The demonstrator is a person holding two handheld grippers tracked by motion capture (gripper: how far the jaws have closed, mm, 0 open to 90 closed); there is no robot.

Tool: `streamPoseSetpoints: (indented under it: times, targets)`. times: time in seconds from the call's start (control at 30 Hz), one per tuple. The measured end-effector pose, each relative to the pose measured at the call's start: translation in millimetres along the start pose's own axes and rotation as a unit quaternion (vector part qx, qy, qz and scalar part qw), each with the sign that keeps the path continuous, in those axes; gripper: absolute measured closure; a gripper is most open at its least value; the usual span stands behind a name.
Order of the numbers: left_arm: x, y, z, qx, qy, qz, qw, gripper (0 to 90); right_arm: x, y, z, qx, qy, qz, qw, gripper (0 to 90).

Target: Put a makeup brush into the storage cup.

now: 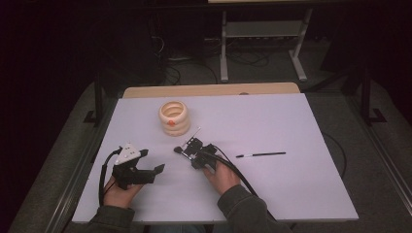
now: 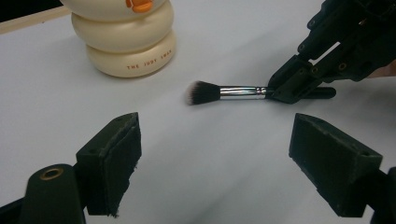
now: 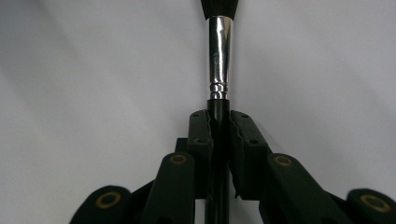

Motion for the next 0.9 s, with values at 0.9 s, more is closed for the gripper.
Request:
streamPoseSetpoints:
  times: [0.9]
  targets:
    - [1.9, -19.4, 23.7, -0.003, -0.032, -0.075, 0.9967, 25.4, -57.2, -36.2, -28.9, -0.021, -0.063, 0.086, 0.9941, 78.7]
Point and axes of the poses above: each handheld gripper's, and its own axes: x roughly forward along the jaws, z roughly out of its top, y roughly to its left, the point moved 4 cm from there along x, roughly forward along the jaws, and after that the axes turned 10 degrees about x, right-handed, at the moved point
